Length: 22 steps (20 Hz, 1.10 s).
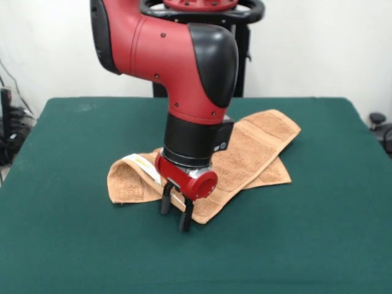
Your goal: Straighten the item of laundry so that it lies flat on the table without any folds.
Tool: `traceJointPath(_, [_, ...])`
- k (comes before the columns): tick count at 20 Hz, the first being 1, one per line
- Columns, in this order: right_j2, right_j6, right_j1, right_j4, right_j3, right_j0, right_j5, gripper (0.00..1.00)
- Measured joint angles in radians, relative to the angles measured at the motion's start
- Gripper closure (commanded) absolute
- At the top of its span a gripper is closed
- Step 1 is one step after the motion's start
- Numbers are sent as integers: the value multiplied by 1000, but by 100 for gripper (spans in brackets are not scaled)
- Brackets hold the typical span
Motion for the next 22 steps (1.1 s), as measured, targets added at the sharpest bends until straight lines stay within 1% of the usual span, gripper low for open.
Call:
traceJointPath(9, [35,0,-20,-1,0,-33,35,0])
traceJointPath(22, [41,0,-114,6,1,-19,42,0])
